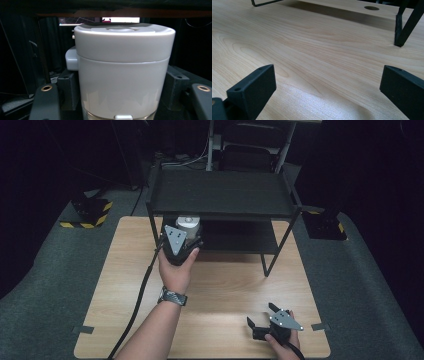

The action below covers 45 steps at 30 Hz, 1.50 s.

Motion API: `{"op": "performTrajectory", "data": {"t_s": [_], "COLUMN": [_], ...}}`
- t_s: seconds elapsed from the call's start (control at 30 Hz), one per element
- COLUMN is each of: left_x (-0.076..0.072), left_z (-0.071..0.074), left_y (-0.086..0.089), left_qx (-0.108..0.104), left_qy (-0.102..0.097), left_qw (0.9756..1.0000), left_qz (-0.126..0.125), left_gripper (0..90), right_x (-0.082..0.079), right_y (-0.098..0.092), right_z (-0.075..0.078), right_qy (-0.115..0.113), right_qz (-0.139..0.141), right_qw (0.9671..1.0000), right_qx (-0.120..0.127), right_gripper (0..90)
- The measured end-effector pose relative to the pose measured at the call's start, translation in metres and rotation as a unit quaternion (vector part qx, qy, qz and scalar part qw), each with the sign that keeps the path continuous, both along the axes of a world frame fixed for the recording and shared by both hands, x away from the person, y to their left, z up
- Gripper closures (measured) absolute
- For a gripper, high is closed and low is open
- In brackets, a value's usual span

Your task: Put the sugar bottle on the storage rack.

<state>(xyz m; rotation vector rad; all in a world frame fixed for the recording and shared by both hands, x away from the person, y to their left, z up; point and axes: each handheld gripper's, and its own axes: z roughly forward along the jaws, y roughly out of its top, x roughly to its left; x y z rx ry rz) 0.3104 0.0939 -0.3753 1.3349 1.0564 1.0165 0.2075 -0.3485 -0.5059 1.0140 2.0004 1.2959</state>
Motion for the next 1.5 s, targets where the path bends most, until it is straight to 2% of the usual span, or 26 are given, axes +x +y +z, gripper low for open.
{"op": "performTrajectory", "data": {"t_s": [0.1,0.23,0.3,0.5,0.77,0.93,0.97,1.23,1.3,1.37,1.4,1.5], "left_x": [0.008,0.02,0.026,0.038,0.044,0.043,0.043,0.042,0.042,0.04,0.038,0.036], "left_z": [-0.003,-0.009,-0.009,-0.015,-0.021,-0.021,-0.022,-0.023,-0.023,-0.022,-0.022,-0.021], "left_y": [-0.003,-0.006,-0.009,-0.014,-0.014,-0.012,-0.012,-0.013,-0.012,-0.013,-0.013,-0.013], "left_qx": [0.005,-0.009,-0.003,-0.003,-0.008,-0.004,-0.01,-0.009,-0.014,-0.013,-0.011,-0.016], "left_qy": [-0.003,-0.008,-0.004,0.0,-0.006,-0.001,0.004,0.0,-0.001,-0.003,-0.01,-0.008], "left_qw": [1.0,0.9999,0.9999,0.9998,0.9998,0.9999,0.9998,0.9998,0.9998,0.9997,0.9997,0.9997], "left_qz": [0.006,0.009,0.012,0.02,0.019,0.015,0.015,0.016,0.014,0.019,0.022,0.018], "left_gripper": [31.0,31.0,31.0,31.0,30.7,30.5,30.4,30.2,26.0,17.9,10.8,5.8], "right_x": [0.0,0.0,0.0,0.0,-0.001,-0.001,-0.001,-0.001,-0.001,-0.001,-0.001,-0.001], "right_y": [0.0,0.001,0.001,0.0,0.0,0.0,0.0,0.001,0.001,0.001,0.001,0.001], "right_z": [0.0,0.0,0.0,-0.001,-0.001,-0.001,-0.001,-0.001,-0.001,-0.001,-0.001,-0.001], "right_qy": [-0.001,0.0,-0.001,-0.002,-0.004,-0.005,-0.005,-0.004,-0.004,-0.005,-0.005,-0.005], "right_qz": [0.001,-0.001,0.0,0.0,0.0,0.001,0.001,0.0,0.001,0.001,0.001,0.001], "right_qw": [1.0,1.0,1.0,1.0,1.0,1.0,1.0,1.0,1.0,1.0,1.0,1.0], "right_qx": [0.001,-0.001,0.0,0.001,0.002,0.001,0.001,0.0,-0.001,0.0,-0.001,-0.001], "right_gripper": [0.0,0.0,0.0,0.1,0.0,0.0,0.0,0.0,0.0,0.0,0.0,0.0]}}
